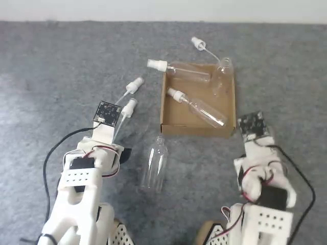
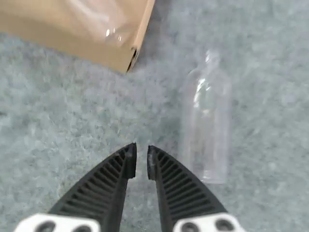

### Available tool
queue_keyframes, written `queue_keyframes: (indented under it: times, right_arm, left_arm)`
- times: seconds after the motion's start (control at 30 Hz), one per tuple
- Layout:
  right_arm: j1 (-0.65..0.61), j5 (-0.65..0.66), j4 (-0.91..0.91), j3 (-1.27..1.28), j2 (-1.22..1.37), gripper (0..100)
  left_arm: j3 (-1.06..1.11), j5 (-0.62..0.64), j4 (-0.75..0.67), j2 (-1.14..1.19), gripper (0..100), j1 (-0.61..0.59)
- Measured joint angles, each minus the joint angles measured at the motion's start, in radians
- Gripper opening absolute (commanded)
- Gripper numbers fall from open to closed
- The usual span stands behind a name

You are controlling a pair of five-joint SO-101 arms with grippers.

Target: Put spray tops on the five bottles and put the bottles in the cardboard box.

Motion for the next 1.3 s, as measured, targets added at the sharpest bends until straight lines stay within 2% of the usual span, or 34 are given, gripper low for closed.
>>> queue_keyframes:
  times: [0.3,0.57,0.77,1.3]
  right_arm:
    - [-0.006,0.044,-0.015,0.328,-0.356,0.6]
    - [-0.006,0.048,-0.1,0.364,-0.347,0.6]
    - [-0.006,0.048,0.048,0.364,-0.347,0.6]
    - [-0.006,0.051,0.069,0.364,-0.347,0.6]
  left_arm:
    - [0.0,0.0,0.0,0.0,31,-0.002]
    - [0.0,0.0,0.0,0.0,31,0.005]
    - [0.0,0.0,0.0,0.0,31,0.002]
    - [0.0,0.0,0.0,0.0,31,0.003]
